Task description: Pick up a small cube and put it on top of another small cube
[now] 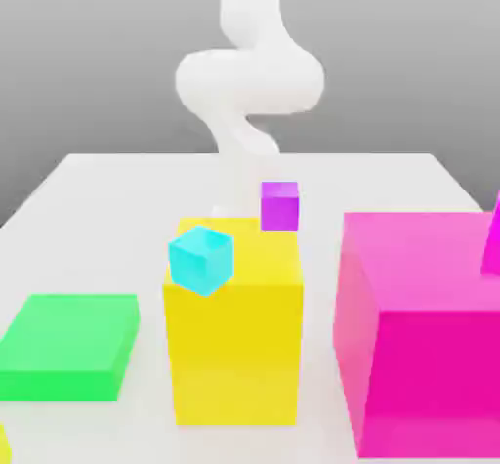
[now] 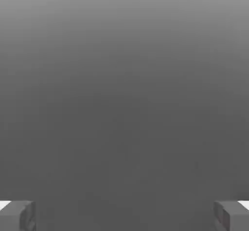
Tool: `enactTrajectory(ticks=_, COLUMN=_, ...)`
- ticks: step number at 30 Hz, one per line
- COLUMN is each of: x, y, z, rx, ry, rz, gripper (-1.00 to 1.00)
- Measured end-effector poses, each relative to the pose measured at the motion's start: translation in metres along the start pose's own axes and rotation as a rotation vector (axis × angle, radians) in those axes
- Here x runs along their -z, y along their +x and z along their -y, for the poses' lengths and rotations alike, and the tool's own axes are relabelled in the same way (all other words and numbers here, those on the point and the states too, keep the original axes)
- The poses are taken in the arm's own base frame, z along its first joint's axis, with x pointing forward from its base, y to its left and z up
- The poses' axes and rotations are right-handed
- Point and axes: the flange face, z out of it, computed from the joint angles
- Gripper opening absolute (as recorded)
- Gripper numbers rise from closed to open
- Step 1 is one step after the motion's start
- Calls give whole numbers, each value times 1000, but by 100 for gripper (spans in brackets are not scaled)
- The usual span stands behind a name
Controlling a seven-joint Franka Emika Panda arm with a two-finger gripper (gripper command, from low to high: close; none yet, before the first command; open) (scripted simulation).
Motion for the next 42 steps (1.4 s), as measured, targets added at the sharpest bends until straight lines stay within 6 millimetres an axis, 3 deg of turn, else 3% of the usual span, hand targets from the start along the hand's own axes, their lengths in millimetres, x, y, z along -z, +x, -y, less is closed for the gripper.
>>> enactTrajectory(ticks=5, x=-79, y=33, z=-16, rx=-191, ry=-119, rz=35, gripper=0)
enactTrajectory(ticks=10, x=-157, y=61, z=-49, rx=-380, ry=-235, rz=58, gripper=0)
enactTrajectory(ticks=15, x=-233, y=82, z=-96, rx=-571, ry=-354, rz=71, gripper=0)
enactTrajectory(ticks=20, x=-303, y=100, z=-164, rx=-776, ry=-478, rz=66, gripper=0)
enactTrajectory(ticks=29, x=-417, y=91, z=-295, rx=-1109, ry=-698, rz=53, gripper=0)
enactTrajectory(ticks=32, x=-448, y=79, z=-346, rx=-1219, ry=-773, rz=40, gripper=0)
enactTrajectory(ticks=36, x=-495, y=53, z=-387, rx=-1251, ry=-795, rz=35, gripper=0)
enactTrajectory(ticks=37, x=-501, y=49, z=-392, rx=-1252, ry=-796, rz=35, gripper=-100)
enactTrajectory(ticks=42, x=-501, y=49, z=-392, rx=-1253, ry=-793, rz=35, gripper=-100)
